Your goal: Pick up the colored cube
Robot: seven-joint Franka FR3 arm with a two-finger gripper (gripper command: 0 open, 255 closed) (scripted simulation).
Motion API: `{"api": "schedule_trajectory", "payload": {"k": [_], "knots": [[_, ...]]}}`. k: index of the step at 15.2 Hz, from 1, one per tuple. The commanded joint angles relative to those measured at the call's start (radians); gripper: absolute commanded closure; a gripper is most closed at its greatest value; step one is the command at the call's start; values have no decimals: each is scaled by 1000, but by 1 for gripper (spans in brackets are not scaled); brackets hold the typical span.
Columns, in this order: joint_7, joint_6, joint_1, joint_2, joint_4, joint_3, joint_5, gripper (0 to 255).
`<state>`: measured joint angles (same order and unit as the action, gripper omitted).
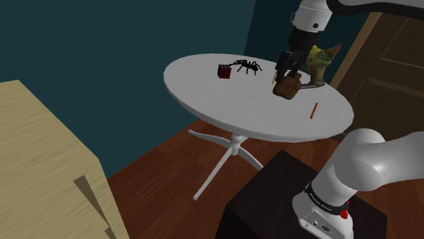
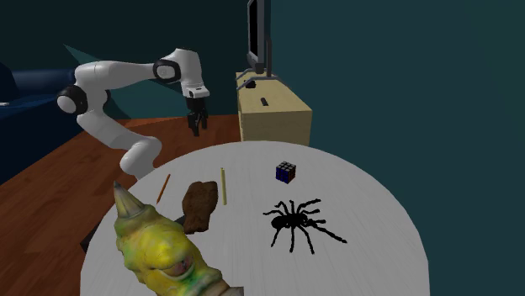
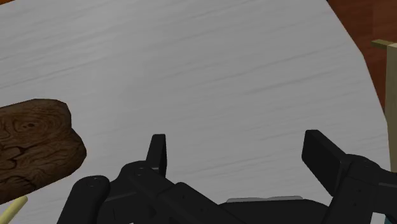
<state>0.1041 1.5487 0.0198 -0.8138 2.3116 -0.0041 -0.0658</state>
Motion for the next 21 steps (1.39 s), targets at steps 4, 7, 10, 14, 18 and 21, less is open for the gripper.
{"api": "schedule_trajectory", "payload": {"k": [4, 7, 10, 14, 18, 21], "knots": [[11, 61, -11, 116, -50, -12, -1, 0], [21, 112, -22, 233, -112, -24, 0, 0], [29, 152, -30, 351, -185, -37, 3, 0], [37, 189, -41, 508, -300, -55, 11, 0], [42, 206, -52, 667, -436, -74, 26, 0], [43, 205, -62, 789, -554, -86, 41, 0]]}}
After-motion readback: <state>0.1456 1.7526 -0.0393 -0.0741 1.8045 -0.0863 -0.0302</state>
